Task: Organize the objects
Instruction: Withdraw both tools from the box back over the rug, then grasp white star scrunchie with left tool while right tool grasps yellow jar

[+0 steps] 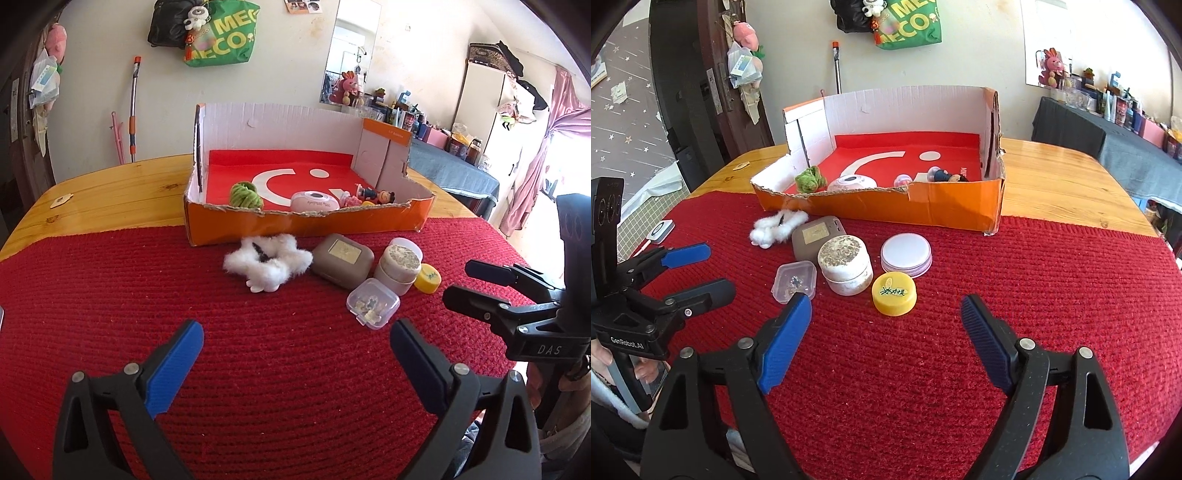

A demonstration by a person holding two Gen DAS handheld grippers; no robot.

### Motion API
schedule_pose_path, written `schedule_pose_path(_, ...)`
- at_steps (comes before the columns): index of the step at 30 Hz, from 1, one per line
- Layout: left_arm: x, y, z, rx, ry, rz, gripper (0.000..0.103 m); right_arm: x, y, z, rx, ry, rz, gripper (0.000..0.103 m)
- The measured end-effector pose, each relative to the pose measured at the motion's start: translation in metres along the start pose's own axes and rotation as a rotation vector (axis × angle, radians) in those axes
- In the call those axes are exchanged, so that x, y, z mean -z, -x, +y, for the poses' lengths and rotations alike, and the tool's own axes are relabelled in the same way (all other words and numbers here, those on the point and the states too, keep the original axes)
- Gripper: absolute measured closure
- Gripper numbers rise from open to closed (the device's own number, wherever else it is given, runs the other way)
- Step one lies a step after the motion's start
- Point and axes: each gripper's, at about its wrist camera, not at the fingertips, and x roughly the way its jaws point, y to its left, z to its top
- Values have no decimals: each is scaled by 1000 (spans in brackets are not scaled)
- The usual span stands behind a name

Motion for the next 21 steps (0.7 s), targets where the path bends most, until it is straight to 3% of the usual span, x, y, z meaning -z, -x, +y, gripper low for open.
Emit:
schedule_pose_path(10, -10, -14, 7, -29, -2, 45, 0, -2, -9, -4, 28, 0, 27, 19)
schedule_pose_path(21, -37, -42, 25, -6, 2, 126, 0, -11, -28, -8, 59, 22, 88, 19)
